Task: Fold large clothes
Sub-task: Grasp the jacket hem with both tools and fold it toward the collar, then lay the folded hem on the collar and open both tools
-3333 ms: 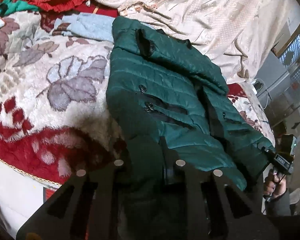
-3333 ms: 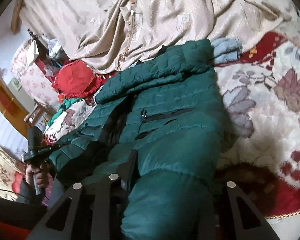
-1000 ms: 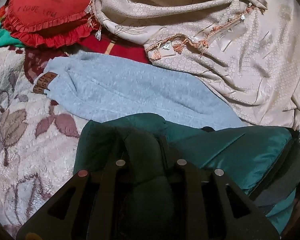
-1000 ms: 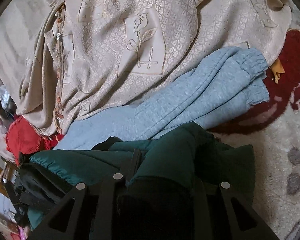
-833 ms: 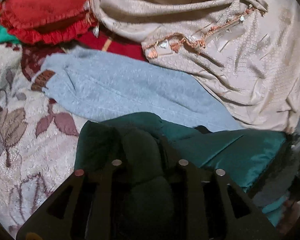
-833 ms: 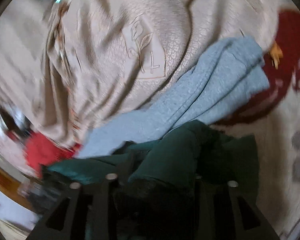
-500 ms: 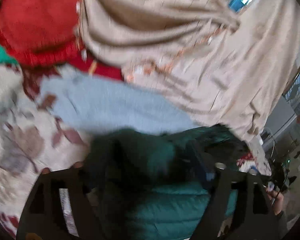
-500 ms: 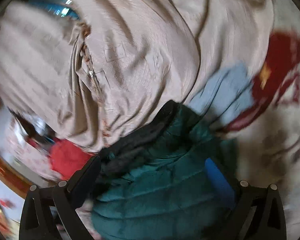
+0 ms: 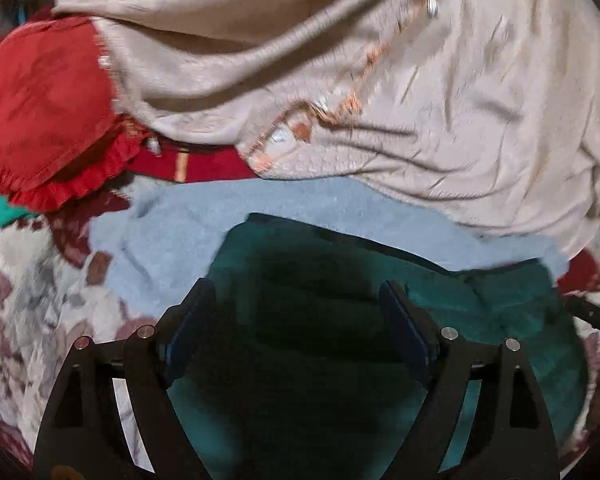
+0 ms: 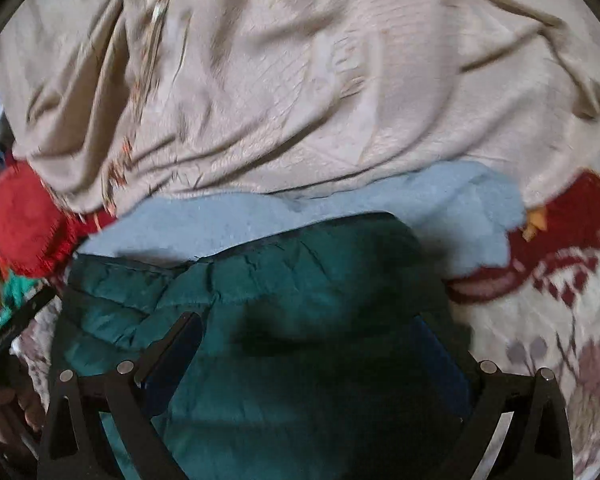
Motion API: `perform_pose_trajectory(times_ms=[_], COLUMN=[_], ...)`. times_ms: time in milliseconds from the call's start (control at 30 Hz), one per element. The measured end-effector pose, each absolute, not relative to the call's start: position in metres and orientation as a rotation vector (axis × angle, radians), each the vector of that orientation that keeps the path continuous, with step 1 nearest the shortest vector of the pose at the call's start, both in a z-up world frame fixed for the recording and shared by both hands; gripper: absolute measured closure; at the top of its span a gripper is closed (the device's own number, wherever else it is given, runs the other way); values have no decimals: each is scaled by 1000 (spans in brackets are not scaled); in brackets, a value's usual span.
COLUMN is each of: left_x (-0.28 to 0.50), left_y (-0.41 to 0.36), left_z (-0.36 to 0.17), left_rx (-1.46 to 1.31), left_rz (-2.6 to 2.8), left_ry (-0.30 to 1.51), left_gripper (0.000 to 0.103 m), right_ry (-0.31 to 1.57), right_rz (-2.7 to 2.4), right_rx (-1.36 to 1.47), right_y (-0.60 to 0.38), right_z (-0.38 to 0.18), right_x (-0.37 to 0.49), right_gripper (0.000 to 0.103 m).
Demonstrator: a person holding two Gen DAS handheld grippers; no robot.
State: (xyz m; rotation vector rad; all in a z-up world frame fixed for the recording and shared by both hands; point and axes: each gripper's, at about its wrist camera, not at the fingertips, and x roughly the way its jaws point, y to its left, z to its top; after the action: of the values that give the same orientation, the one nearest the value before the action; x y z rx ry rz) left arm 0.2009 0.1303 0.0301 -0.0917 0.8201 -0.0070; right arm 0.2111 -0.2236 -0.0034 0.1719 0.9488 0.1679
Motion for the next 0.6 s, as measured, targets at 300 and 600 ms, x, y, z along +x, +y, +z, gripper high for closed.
perform_pose_trajectory(times_ms=[300, 600], left_x=[230, 233], left_y=[111, 108], left_z=[-46, -31], left_rx=[-20, 18], left_rz=[87, 106], left_ry=[932, 961], left_gripper=[16, 15], right_ry=[1013, 992], right_rz=[237, 170], right_rx=[151, 136], right_y=[-237, -238], right_z=[-73, -45], right_x=[238, 221], right_gripper=[0, 0])
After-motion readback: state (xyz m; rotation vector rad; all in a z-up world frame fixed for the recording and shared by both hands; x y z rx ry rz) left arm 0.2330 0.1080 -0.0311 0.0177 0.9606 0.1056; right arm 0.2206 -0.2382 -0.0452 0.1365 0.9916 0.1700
